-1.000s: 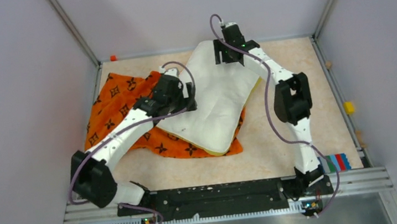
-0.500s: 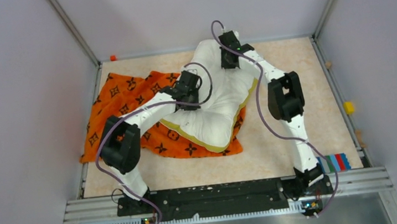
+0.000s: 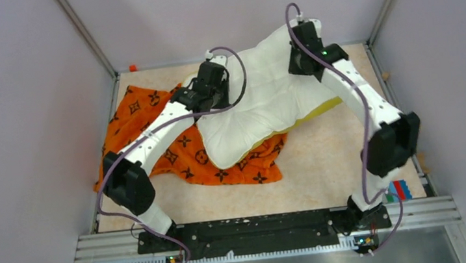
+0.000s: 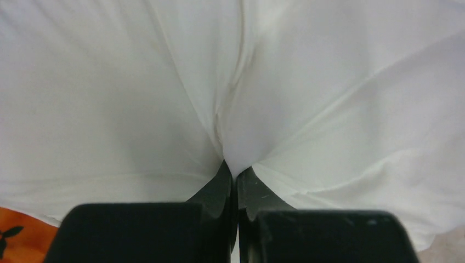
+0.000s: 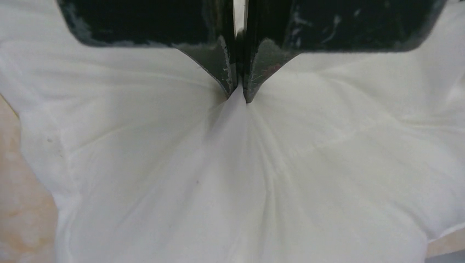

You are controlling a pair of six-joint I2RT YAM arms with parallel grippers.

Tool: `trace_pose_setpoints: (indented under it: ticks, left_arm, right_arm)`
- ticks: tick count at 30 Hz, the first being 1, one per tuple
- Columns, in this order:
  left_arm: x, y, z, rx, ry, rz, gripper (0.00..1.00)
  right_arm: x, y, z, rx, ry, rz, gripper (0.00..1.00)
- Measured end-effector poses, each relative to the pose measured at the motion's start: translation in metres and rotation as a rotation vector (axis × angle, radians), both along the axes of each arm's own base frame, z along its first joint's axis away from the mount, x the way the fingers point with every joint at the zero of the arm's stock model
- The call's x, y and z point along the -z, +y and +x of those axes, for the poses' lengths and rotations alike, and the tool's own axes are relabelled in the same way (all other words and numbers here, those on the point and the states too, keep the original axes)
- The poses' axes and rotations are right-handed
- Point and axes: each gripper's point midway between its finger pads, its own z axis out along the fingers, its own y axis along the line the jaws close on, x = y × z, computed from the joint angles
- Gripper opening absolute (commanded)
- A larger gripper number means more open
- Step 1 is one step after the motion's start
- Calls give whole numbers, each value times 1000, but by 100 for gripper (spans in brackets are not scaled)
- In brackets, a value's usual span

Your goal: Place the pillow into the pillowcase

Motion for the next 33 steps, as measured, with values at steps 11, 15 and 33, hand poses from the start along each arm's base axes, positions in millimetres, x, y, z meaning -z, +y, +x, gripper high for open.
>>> trace_pose_setpoints:
  ticks: [11, 15, 33]
  left_arm:
    - [-11, -81, -1, 203, -32, -129, 0]
    - [30, -112, -3, 258, 44, -145, 0]
    - [-29, -86, -6, 159, 14, -301, 74]
  right_arm:
    - [15, -79, -105, 139, 16, -22, 0]
    - [77, -111, -126, 204, 176, -70, 5]
    - [3, -15, -88, -78, -5, 19, 71]
